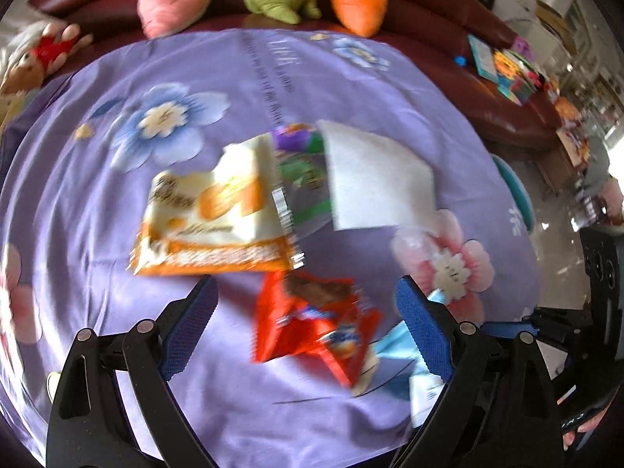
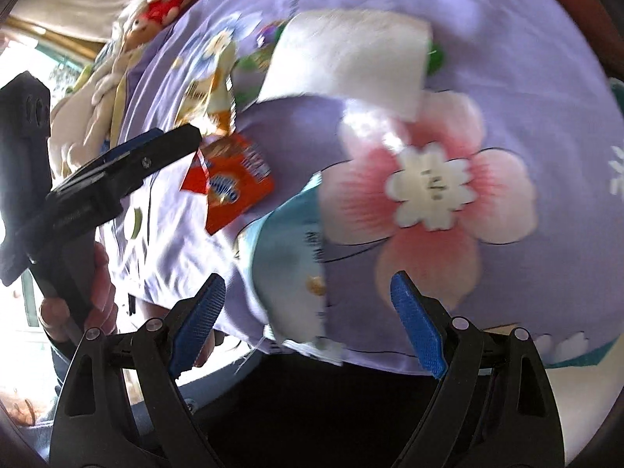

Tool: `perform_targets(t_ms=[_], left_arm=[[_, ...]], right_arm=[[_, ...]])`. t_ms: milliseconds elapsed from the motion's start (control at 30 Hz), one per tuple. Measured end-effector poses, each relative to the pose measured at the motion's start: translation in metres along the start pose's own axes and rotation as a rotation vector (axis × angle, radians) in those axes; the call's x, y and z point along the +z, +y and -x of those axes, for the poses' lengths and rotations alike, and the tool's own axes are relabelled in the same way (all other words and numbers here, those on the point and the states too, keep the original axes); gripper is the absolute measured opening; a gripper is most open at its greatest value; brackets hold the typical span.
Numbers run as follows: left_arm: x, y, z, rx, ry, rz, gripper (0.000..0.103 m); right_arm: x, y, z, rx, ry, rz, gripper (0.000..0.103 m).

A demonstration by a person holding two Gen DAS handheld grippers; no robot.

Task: Collect trash
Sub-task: 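Grasp the orange snack packet with the left gripper while the right gripper grasps the light blue packet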

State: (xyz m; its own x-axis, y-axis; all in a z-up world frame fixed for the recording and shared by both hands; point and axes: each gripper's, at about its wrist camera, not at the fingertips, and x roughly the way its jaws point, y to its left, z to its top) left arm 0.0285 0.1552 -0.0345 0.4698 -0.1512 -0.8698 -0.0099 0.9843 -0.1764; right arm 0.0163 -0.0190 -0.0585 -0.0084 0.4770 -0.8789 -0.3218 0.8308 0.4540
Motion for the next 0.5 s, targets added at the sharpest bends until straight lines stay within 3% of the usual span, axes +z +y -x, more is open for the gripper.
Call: perform_targets(t_ms=[100, 200, 267, 333, 500], left_arm=[[-0.010, 0.017, -0.002, 0.003, 0.013, 0.037, 0.092], [-0.017, 0.025, -0.008, -0.010, 0.030, 0.061, 0.092], [-0.021, 0.026, -0.015, -0.018, 0.045, 0.063, 0.092], [-0.024, 0.023, -0.024, -0.028, 0.063, 0.057, 0.092], [-0.030, 0.013, -0.044, -0.031, 0.102, 0.036, 0.092]], right_arm=[[0.000, 0.008, -0.013, -0.018, 0.017, 0.025, 0.079], [0.002, 0.014, -0.024, -0.032, 0.033, 0.042, 0.056], [0.003, 0.014, -0.030, -0.044, 0.040, 0.045, 0.048], [0.004, 0.012, -0.033, -0.051, 0.038, 0.047, 0.023], [0.008, 0.001, -0.019, -0.068, -0.040, 0.030, 0.020]])
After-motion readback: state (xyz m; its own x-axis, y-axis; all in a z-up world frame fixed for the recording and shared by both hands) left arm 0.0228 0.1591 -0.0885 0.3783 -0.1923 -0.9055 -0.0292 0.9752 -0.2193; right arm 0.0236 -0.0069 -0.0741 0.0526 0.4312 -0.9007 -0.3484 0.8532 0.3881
